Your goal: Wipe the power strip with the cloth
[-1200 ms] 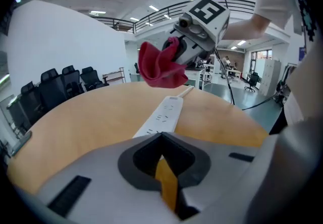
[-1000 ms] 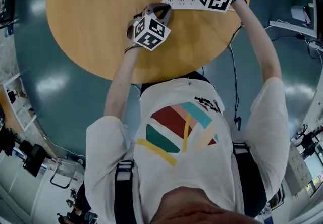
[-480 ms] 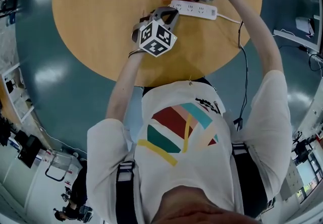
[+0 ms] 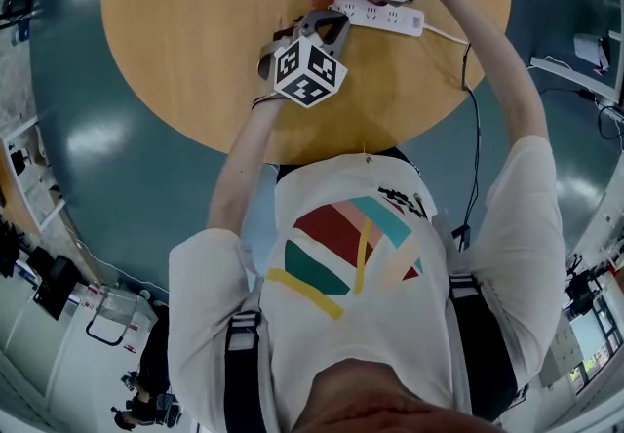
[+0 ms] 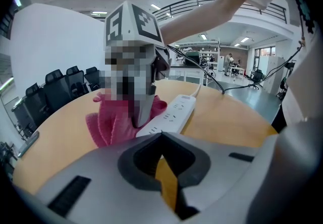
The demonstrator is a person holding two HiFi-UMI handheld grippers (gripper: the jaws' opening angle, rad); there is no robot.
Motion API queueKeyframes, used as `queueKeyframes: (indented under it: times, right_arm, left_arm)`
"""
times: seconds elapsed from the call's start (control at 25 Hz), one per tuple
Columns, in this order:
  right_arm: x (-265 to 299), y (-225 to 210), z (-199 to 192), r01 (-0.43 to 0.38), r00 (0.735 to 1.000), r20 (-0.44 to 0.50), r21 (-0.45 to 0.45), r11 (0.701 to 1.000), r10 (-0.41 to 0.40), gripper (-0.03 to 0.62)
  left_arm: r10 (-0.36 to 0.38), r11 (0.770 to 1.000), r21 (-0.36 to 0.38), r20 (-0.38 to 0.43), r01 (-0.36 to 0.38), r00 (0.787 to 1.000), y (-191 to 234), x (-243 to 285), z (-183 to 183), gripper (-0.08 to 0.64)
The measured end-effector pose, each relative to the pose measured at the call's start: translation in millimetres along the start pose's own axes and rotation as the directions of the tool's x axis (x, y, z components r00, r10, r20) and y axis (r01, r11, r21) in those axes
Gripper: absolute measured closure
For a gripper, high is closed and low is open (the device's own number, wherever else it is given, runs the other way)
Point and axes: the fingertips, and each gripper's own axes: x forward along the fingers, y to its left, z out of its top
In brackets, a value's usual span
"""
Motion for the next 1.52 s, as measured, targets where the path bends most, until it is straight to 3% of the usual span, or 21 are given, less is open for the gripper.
queueKeyframes:
  times: [0.16,0.44,0.64,0.8,0.92,1.0,1.08,1.12,1.2,1.24,1.32,1.44,1.52]
  right_arm:
    - [-8,7,-15,0.010,1.000,-0.015,0.035,0.999,-0.010,0.553]
    - [-29,23,-78,0.073,0.996,-0.059,0.143,0.987,-0.065,0.554]
    - [-41,38,-98,0.127,0.991,-0.065,0.253,0.959,-0.114,0.553]
    - [-55,48,-148,0.159,0.987,-0.072,0.309,0.938,-0.143,0.554]
    - [-59,52,-162,0.179,0.984,-0.072,0.331,0.926,-0.165,0.553]
    - [-63,49,-164,0.223,0.974,-0.057,0.369,0.902,-0.218,0.552]
    - [-72,40,-167,0.298,0.947,-0.033,0.468,0.832,-0.321,0.552]
    - [-78,36,-168,0.329,0.924,-0.018,0.547,0.770,-0.382,0.554]
    - [-93,35,-168,0.327,0.873,0.014,0.724,0.607,-0.487,0.554]
    - [-98,38,-167,0.295,0.852,0.030,0.797,0.527,-0.522,0.554]
    - [-102,46,-164,0.208,0.827,0.064,0.888,0.409,-0.559,0.553]
    - [-99,57,-154,0.075,0.801,0.121,0.952,0.298,-0.586,0.553]
    - [-91,58,-146,0.008,0.784,0.150,0.968,0.251,-0.602,0.553]
  left_arm:
    - [0.013,1.000,-0.015,-0.007,-0.013,1.000,0,-4,4,0.523]
    - [0.021,1.000,-0.008,-0.011,-0.022,1.000,-1,-2,2,0.523]
    - [0.037,0.999,-0.028,-0.013,-0.038,0.999,10,-28,-9,0.525]
    - [0.033,0.999,-0.019,-0.023,-0.033,0.999,-1,-9,2,0.524]
    - [0.031,0.999,-0.016,-0.028,-0.031,0.999,-1,-5,4,0.524]
    - [0.033,0.999,-0.016,-0.030,-0.034,0.999,-1,-4,3,0.523]
    - [0.034,0.999,-0.015,-0.034,-0.035,0.999,-2,-2,2,0.525]
    - [0.035,0.999,-0.013,-0.036,-0.035,0.999,-3,-2,1,0.523]
    - [0.038,0.999,-0.009,-0.038,-0.038,0.999,-3,-3,0,0.524]
    - [0.040,0.999,-0.008,-0.039,-0.040,0.998,-4,-4,0,0.523]
    - [0.045,0.999,-0.009,-0.041,-0.045,0.998,-4,-7,2,0.523]
    - [0.052,0.999,-0.008,-0.043,-0.053,0.998,-5,-16,3,0.523]
    - [0.058,0.998,-0.008,-0.044,-0.059,0.997,-5,-18,0,0.523]
